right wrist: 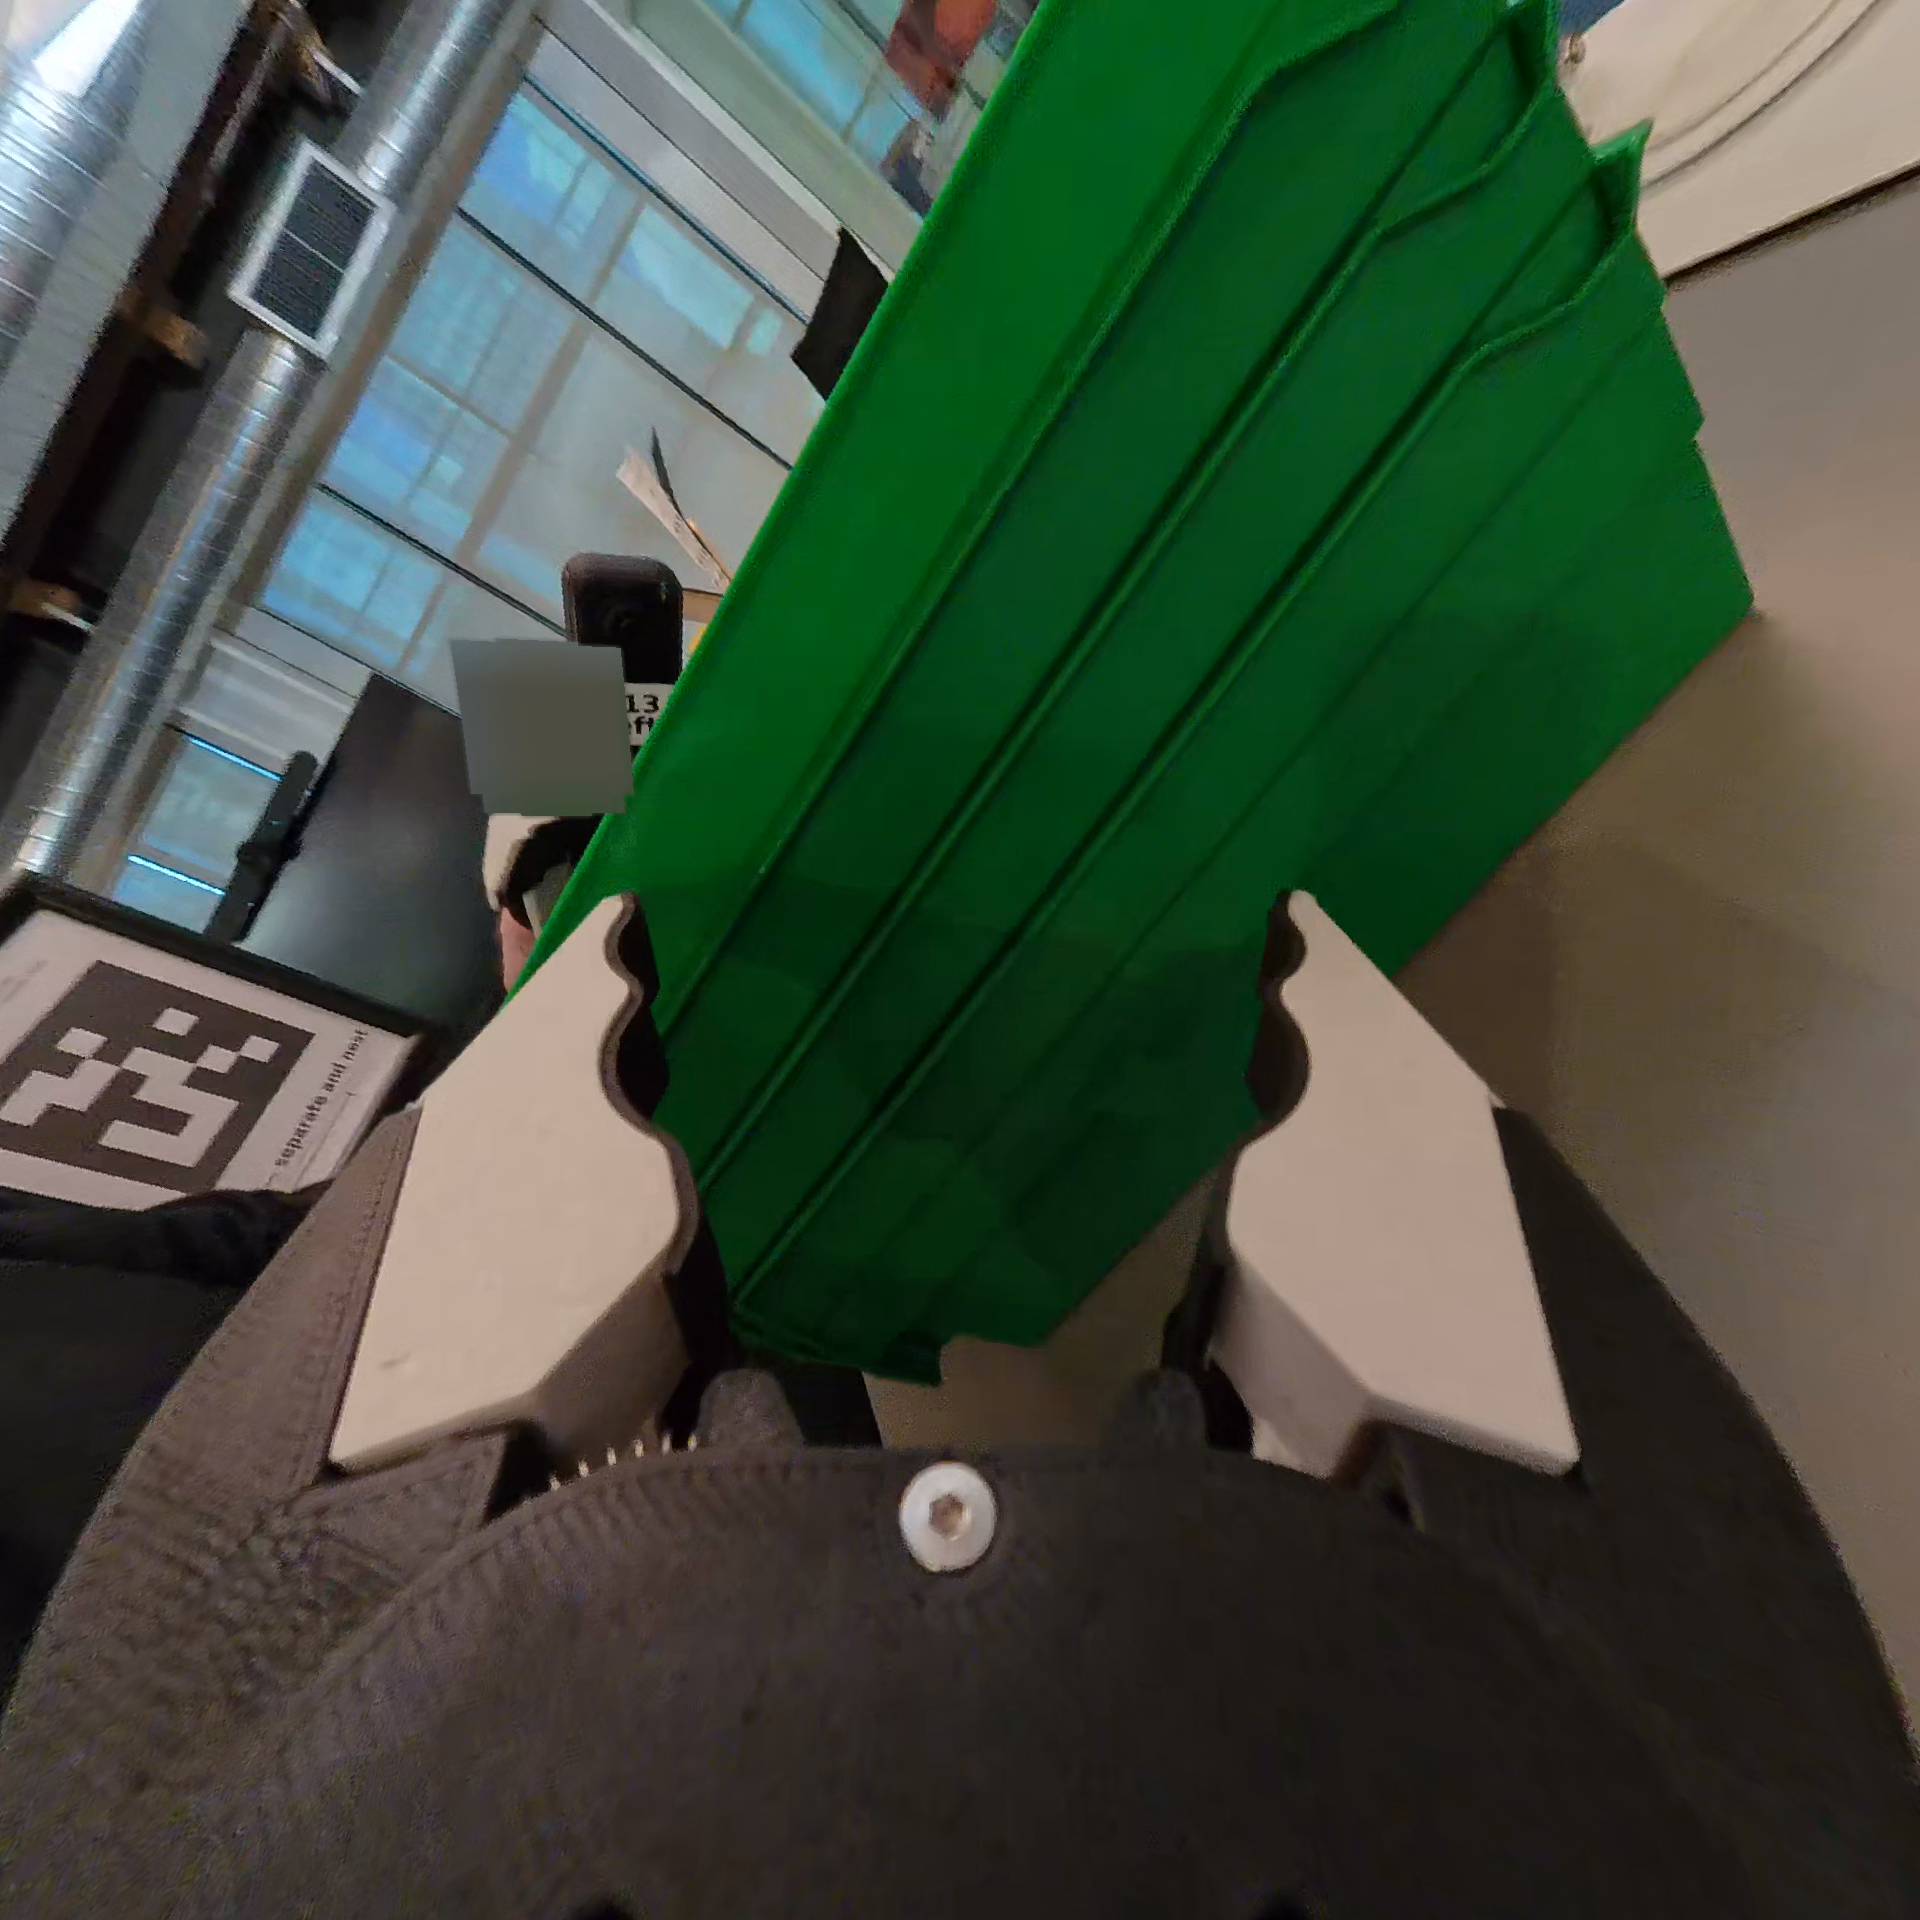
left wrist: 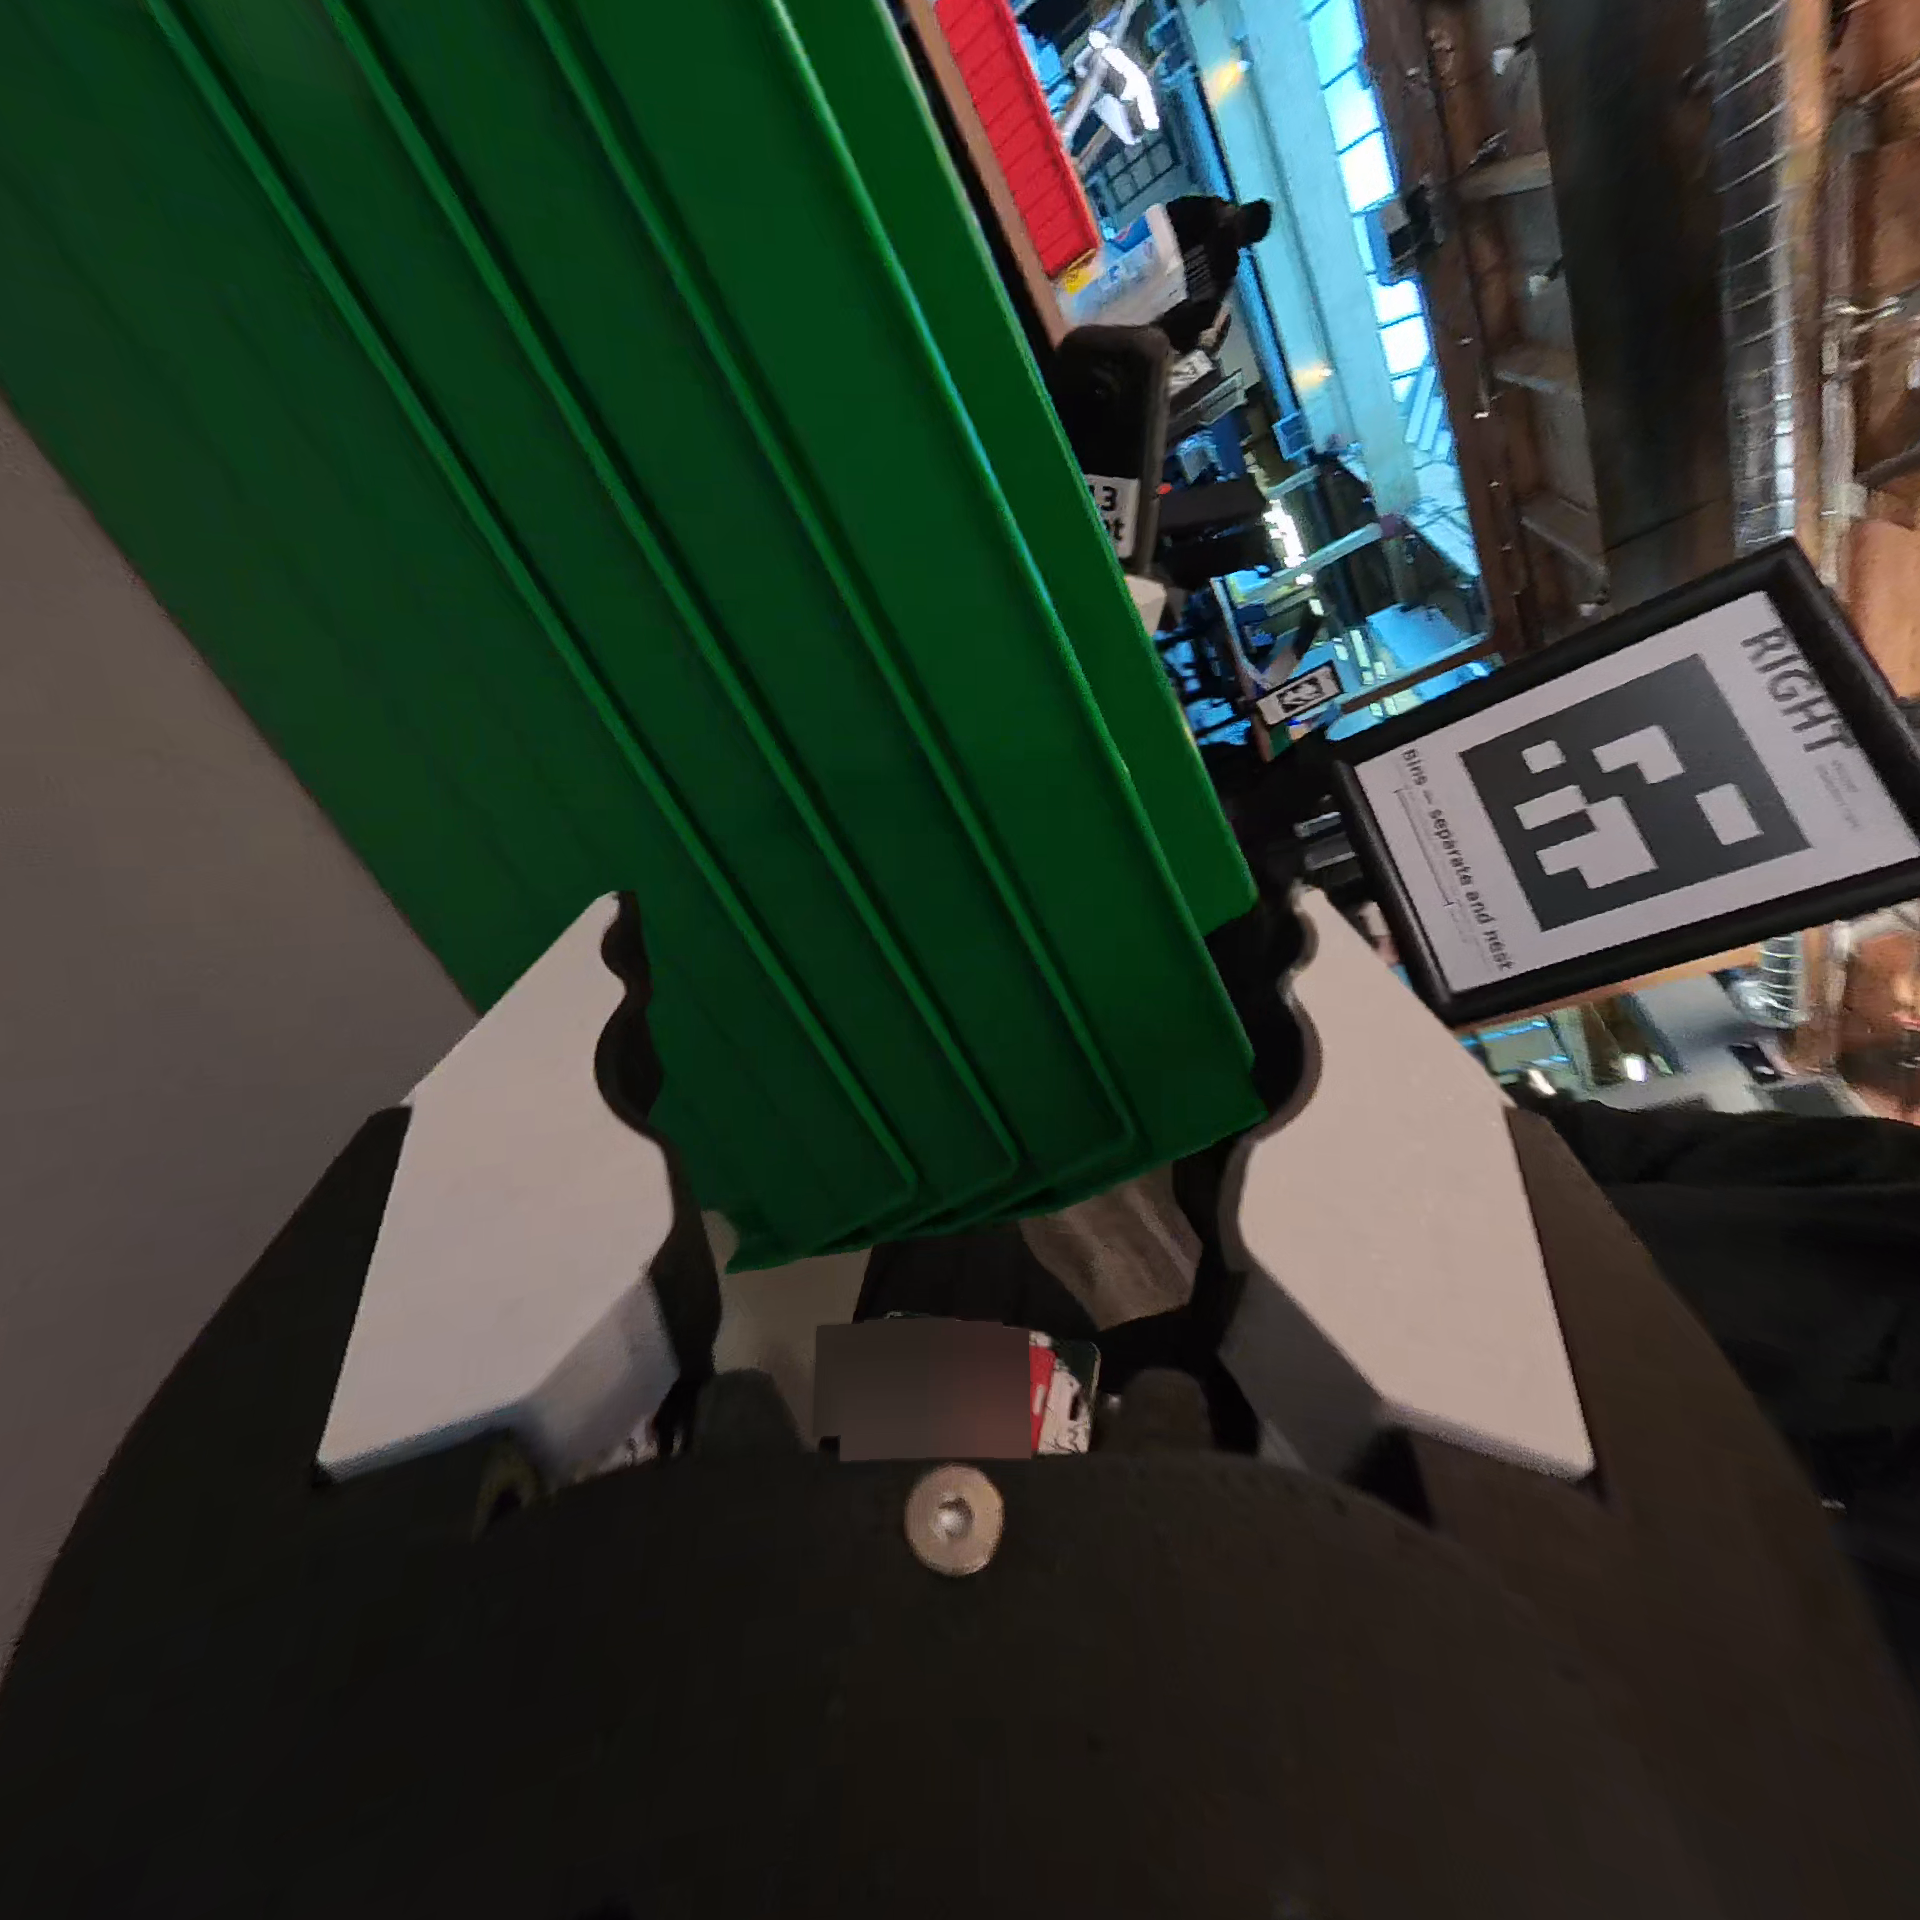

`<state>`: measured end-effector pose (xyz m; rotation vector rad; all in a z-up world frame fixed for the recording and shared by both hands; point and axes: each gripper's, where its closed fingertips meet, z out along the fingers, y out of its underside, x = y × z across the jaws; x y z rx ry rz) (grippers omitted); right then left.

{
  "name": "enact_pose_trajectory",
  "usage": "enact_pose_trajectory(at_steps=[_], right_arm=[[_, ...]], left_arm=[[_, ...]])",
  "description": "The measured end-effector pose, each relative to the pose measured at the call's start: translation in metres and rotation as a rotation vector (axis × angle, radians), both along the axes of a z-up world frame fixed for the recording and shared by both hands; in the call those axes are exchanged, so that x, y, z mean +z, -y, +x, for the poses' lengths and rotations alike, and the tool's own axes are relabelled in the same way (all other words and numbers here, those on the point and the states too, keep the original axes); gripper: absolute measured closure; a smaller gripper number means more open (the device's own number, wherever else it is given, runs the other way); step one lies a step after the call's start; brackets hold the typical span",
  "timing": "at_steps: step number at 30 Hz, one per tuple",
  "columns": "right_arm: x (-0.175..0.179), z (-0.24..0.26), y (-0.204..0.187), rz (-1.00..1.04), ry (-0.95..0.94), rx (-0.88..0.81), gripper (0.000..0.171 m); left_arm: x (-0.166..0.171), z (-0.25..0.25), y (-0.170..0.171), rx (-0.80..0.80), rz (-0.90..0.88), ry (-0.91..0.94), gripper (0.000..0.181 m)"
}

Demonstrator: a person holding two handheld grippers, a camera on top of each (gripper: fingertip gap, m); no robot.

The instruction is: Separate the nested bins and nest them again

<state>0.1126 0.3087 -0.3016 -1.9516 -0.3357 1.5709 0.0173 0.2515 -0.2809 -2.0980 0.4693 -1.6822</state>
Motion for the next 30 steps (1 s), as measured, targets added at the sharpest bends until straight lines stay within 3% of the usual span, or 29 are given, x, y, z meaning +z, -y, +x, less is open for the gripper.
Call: enact_pose_trajectory(at_steps=[8,11,23,30], right_arm=[[-0.004,-0.025,0.018,-0.077,-0.164,0.054,0.055],[-0.009,-0.032,0.019,-0.116,-0.198,0.087,0.065],[-0.004,-0.096,0.016,-0.131,-0.23,0.149,0.068],[-0.008,-0.101,0.022,-0.122,-0.202,0.177,0.071]], left_arm=[[-0.012,0.011,0.006,-0.014,-0.026,0.015,0.058],[-0.014,0.007,0.014,0.013,-0.036,0.017,0.052],[-0.014,-0.046,0.025,0.177,-0.017,-0.008,0.057],[-0.008,-0.062,0.023,0.219,-0.006,0.032,0.065]])
